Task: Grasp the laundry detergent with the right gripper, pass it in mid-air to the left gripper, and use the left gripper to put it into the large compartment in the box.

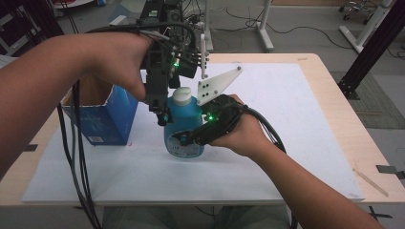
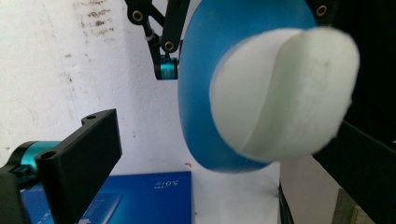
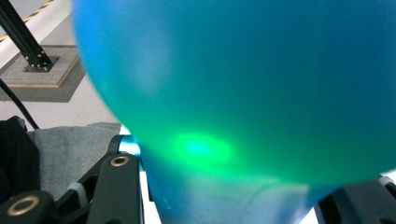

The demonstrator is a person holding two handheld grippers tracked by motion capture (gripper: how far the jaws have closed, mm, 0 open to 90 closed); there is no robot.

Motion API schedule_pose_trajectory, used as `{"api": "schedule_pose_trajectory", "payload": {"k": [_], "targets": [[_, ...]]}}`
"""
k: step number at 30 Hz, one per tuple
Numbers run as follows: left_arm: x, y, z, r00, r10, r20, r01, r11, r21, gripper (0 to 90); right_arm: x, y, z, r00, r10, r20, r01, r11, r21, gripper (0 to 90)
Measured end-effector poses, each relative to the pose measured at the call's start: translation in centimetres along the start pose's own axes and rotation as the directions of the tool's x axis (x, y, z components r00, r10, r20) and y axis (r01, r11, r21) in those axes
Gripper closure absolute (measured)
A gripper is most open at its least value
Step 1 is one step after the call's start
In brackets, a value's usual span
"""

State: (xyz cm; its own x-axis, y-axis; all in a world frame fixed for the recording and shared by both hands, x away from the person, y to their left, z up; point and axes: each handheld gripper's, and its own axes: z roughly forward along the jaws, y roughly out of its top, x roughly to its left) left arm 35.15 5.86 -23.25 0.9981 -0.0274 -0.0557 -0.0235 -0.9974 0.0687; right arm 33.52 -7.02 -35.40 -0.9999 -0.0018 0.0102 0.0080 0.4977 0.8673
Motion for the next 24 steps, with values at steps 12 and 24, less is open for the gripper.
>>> {"api": "schedule_pose_trajectory", "payload": {"k": [12,24], "targets": [[0.04,0.67,0.62,1.0,0.004,-0.009,-0.004,0.9998,-0.02,1.7,-0.07,0.05,-0.01,0.9999,0.01,0.013,-0.01,0.9999,-0.012,46.7],[-0.19,1.05,1.08,0.9999,0.011,-0.008,-0.011,0.9997,-0.021,1.7,0.01,0.3,0.03,0.9996,0.023,0.017,-0.023,0.9996,-0.017,46.7]]}}
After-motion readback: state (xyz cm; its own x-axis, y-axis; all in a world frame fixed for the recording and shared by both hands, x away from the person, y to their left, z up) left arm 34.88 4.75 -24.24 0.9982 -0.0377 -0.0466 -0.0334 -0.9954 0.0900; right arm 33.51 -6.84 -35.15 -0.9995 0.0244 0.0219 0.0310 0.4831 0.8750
